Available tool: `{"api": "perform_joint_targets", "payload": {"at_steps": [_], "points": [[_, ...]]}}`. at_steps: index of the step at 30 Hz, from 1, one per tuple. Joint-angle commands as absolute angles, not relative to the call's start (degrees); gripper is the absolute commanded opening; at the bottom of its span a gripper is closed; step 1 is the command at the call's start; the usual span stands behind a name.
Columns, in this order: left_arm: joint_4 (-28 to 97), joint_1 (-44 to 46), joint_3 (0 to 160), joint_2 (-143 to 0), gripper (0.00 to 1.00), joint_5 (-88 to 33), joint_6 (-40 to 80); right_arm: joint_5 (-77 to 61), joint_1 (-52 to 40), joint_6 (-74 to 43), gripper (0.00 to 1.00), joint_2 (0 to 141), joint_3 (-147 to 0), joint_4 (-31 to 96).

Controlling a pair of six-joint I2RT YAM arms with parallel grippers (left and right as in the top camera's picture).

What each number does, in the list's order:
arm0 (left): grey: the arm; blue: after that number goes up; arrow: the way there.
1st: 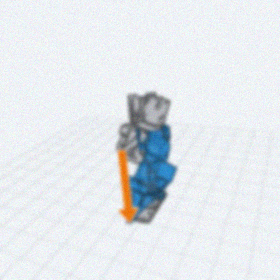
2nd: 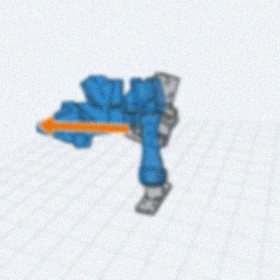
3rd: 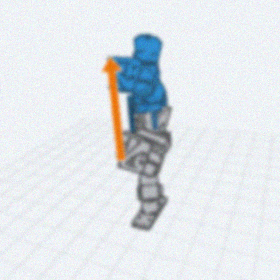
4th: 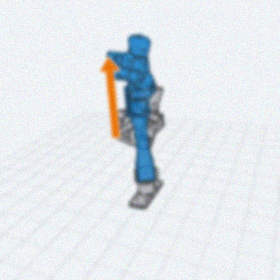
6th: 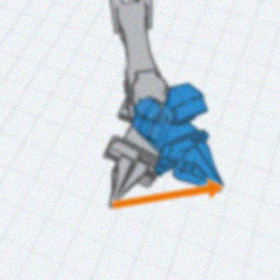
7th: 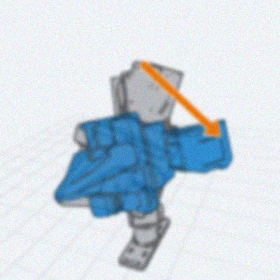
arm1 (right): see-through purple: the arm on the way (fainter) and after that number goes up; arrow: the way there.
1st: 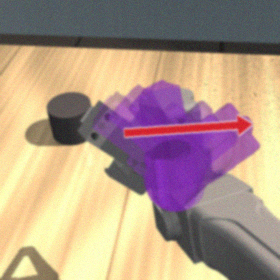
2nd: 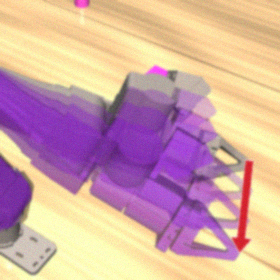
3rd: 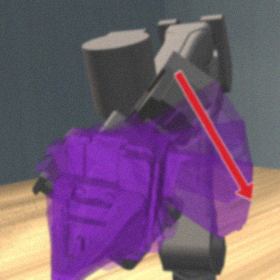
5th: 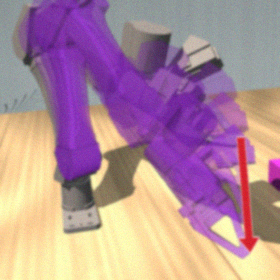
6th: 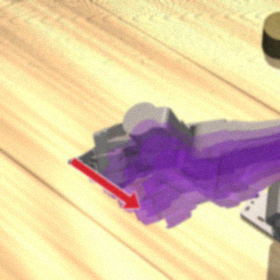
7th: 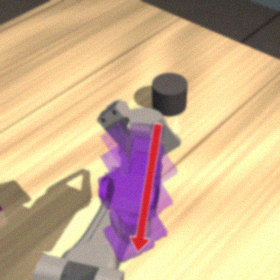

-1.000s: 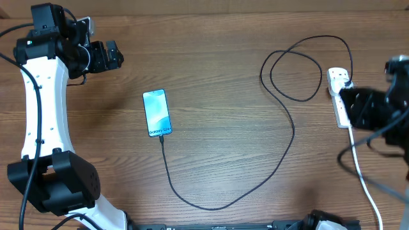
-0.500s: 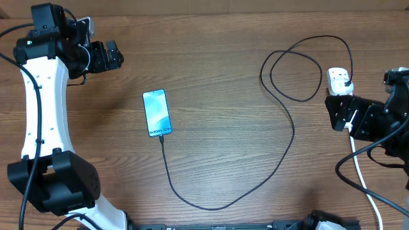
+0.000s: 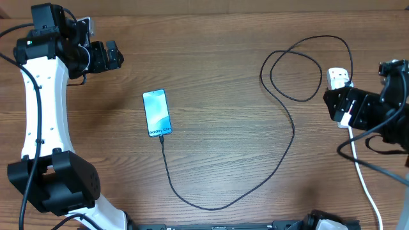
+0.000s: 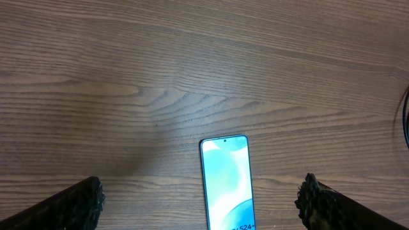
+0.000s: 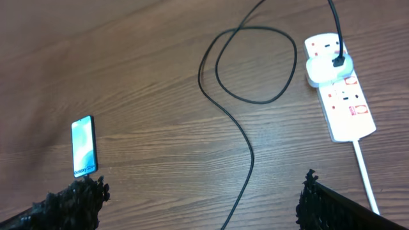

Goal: Plug charger to phone and switch on socket

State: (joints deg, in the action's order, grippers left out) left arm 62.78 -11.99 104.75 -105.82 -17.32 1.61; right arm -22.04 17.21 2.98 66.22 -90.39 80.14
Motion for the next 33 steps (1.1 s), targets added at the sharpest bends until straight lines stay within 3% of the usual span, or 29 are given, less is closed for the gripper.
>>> {"api": "perform_joint_targets", "payload": {"at_steps": [1,17,33], "points": [[62.8,-11.6,105.5,-105.6,1.0,-17.2,2.3,-21.5,17.0,3.1,1.0,67.9,-90.4,80.1],[62.8,-11.6,105.5,-105.6,1.0,-17.2,2.3,-21.5,17.0,3.1,1.0,77.1,-90.4,80.0],[62.8,-11.6,105.5,-105.6,1.0,-17.2,2.3,-21.5,17.0,3.1,1.0,77.1,-90.4,80.0]]}}
